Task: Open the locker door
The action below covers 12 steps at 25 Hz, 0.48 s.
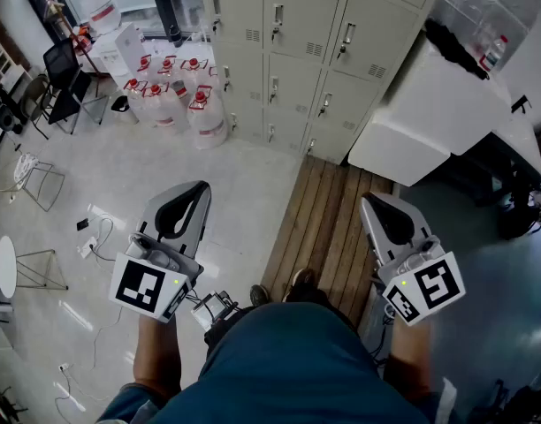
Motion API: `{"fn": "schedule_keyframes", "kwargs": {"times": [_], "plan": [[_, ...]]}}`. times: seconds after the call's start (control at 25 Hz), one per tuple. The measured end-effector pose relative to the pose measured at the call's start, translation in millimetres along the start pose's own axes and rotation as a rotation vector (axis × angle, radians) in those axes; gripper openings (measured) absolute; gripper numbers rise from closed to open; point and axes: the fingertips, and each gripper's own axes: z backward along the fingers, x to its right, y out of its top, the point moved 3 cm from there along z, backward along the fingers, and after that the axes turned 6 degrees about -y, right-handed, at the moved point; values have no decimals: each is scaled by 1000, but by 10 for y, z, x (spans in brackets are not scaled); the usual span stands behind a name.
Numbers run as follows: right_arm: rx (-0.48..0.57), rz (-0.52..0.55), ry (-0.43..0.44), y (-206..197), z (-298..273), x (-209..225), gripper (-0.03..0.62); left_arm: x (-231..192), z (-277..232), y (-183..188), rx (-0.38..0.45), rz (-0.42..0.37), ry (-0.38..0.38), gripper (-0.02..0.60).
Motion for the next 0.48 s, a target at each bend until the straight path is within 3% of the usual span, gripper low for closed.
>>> {"fn": "schedule_keyframes", "kwargs": {"times": [0.48], "plan": [[-10,-2,-8,-8,-63,-168,35,-92,136,-79,-6,12,-3,17]]}}
